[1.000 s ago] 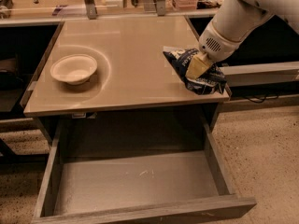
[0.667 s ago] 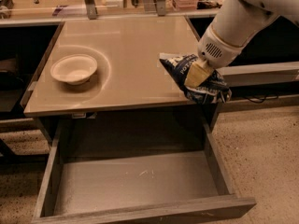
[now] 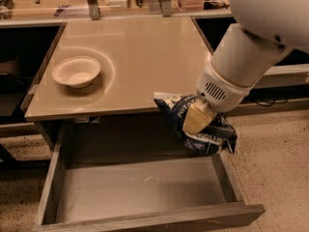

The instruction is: Place blue chip bag into top drawer

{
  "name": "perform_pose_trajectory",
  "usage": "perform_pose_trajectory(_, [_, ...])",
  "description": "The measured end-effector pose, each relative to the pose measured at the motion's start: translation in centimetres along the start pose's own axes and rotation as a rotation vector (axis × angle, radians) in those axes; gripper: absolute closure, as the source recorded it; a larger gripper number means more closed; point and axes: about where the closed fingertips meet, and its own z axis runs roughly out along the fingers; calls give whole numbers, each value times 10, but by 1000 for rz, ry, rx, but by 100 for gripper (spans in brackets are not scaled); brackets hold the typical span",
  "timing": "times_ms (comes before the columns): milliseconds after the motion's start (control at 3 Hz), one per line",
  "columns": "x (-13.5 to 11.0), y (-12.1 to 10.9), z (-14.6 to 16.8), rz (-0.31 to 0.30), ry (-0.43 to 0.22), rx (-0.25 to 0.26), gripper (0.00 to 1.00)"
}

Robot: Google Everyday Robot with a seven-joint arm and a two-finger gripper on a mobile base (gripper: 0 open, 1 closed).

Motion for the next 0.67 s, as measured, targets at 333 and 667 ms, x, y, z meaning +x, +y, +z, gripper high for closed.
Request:
perform_pose_trajectory(333, [4, 5, 6, 2, 13, -13, 100])
perform_pose_trajectory(667, [7, 16, 21, 5, 6, -60, 100])
